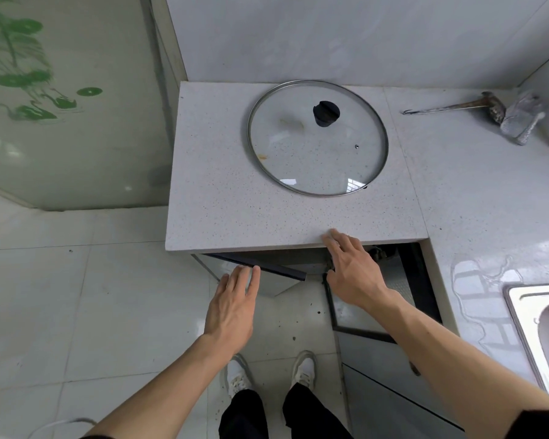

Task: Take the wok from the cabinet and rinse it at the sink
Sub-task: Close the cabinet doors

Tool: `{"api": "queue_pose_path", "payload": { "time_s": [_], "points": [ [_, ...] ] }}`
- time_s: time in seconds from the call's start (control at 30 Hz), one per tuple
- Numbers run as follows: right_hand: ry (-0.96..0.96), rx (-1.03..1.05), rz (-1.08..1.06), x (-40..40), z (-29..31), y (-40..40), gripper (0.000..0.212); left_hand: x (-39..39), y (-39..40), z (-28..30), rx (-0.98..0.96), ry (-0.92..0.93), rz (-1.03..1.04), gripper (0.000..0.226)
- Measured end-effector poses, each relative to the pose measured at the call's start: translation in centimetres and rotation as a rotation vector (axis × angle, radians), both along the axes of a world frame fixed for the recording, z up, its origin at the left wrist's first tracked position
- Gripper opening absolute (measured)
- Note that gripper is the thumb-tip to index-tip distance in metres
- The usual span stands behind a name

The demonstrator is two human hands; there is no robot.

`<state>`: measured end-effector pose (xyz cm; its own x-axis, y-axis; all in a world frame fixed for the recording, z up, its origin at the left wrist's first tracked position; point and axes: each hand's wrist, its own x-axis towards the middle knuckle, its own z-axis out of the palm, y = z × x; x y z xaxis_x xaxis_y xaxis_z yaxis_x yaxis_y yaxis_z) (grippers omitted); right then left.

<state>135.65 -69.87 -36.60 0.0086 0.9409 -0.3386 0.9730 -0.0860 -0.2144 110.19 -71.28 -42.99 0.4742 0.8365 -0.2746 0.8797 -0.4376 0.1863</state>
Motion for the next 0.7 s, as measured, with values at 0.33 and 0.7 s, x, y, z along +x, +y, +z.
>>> {"api": "queue_pose_path", "payload": {
  "time_s": [0.33, 0.7],
  "points": [
    [0.028, 0.028, 0.003, 0.3, -0.4, -0.2, 0.07, 1.6, 0.2, -0.8, -0.104, -0.092, 0.115, 0.094],
    [0.028, 0.029, 0.006, 0.5, -0.9, -0.2, 0.073, 1.6, 2.1, -1.9, -0.092, 0.094, 0.086, 0.12]
  ]
}}
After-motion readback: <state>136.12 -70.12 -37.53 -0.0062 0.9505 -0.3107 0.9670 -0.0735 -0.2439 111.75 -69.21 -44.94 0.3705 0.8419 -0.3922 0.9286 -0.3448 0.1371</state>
